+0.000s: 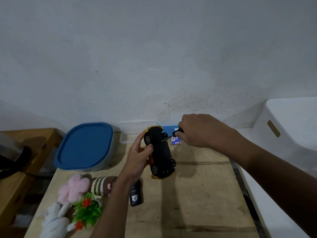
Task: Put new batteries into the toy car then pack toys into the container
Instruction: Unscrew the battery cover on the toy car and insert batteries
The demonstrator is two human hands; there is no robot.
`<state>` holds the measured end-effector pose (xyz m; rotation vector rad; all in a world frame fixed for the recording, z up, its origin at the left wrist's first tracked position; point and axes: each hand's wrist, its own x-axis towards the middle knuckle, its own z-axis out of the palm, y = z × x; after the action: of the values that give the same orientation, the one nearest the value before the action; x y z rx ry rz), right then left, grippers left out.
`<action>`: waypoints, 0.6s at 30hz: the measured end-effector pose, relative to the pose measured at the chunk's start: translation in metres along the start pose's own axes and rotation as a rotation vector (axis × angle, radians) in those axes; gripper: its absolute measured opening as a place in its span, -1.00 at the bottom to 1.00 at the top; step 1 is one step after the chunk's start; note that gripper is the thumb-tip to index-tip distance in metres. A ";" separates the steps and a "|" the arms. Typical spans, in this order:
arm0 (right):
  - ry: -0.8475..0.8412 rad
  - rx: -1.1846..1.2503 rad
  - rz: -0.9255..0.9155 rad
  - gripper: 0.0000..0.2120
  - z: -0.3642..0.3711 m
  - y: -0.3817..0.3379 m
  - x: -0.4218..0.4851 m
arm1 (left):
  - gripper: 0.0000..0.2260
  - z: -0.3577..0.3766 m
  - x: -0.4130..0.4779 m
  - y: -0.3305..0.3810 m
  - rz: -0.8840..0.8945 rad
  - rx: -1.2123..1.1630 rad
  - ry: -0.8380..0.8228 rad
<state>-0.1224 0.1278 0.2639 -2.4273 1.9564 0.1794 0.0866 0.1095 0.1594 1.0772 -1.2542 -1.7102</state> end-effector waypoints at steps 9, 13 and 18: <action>0.095 -0.057 -0.130 -0.73 0.002 0.001 -0.003 | -0.56 0.001 -0.002 0.001 0.010 -0.006 0.009; 0.157 -0.140 -0.228 -0.74 0.002 0.003 0.000 | -0.57 0.002 -0.003 0.001 0.013 0.001 0.014; 0.117 -0.114 -0.180 -0.69 0.000 0.002 0.003 | -0.57 0.005 -0.002 -0.002 -0.005 -0.007 0.019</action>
<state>-0.1239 0.1241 0.2635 -2.7287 1.8024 0.1521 0.0830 0.1135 0.1590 1.0903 -1.2336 -1.7033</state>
